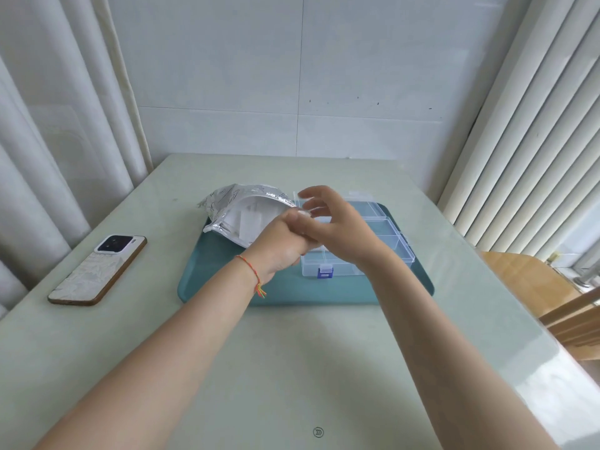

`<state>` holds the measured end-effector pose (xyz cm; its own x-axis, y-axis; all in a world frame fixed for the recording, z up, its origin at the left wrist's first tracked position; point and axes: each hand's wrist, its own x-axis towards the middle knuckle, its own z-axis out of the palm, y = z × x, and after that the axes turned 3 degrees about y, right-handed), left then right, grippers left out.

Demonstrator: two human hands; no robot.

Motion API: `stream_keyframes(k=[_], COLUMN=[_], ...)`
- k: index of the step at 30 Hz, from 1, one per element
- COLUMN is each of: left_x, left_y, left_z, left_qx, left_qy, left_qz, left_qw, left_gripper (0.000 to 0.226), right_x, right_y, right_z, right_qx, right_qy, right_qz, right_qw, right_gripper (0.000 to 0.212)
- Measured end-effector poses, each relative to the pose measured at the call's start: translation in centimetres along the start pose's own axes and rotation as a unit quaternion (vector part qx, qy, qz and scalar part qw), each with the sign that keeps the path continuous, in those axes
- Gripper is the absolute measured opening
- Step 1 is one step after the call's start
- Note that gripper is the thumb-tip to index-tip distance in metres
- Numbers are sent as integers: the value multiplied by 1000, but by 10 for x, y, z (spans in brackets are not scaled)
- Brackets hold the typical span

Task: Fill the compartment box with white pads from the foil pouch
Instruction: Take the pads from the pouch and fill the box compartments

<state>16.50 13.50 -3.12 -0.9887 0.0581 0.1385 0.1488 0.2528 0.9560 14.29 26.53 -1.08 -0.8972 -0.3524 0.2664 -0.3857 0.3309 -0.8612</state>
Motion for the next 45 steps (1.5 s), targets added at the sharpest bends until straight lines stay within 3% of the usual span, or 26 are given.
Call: stream_keyframes(k=[3, 6, 10, 12, 14, 17, 20, 25, 27, 30, 32, 35, 39, 45], left_x=[9, 14, 16, 15, 12, 14, 16, 21, 23, 28, 30, 36, 43, 43], left_y=[-6, -8, -5, 1, 11, 13, 10, 6, 3, -6, -9, -12, -16, -24], left_z=[5, 12, 23, 27, 29, 26, 26, 31, 30, 22, 19, 20, 26, 28], left_qx=[41, 87, 113, 87, 12, -57, -48, -44, -2, 220, 342, 442, 526, 517], left_qy=[50, 97, 67, 45, 21, 30, 59, 110, 121, 149, 135, 92, 32, 18], left_qz=[7, 16, 43, 17, -33, -86, -82, -75, -74, -14, 22, 71, 102, 102], left_qw=[998, 991, 990, 995, 999, 994, 994, 990, 990, 964, 930, 890, 844, 849], left_gripper=[14, 33, 46, 40, 16, 32, 11, 11, 13, 12, 18, 28, 31, 38], right_x=[-3, -7, -8, -8, -8, -6, -3, -1, 6, 18, 26, 37, 53, 76], right_y=[-3, -4, -1, 1, 5, 12, 19, 30, 36, 45, 50, 54, 55, 63], right_z=[-5, -7, -15, -24, -35, -49, -54, -55, -57, -63, -64, -58, -51, -40], right_qx=[-20, -67, -56, -50, -48, -36, -9, -20, -23, -4, -32, -92, -164, -237], right_qy=[54, 39, 59, 70, 84, 100, 94, 48, 88, 156, 140, 82, 36, -6], right_qz=[43, 77, 94, 100, 107, 125, 142, 155, 156, 184, 200, 214, 221, 241], right_qw=[997, 994, 992, 991, 990, 986, 985, 986, 984, 970, 969, 969, 961, 941], right_gripper=[40, 43, 30, 17, 15, 16, 20, 18, 17, 25, 26, 14, 10, 34])
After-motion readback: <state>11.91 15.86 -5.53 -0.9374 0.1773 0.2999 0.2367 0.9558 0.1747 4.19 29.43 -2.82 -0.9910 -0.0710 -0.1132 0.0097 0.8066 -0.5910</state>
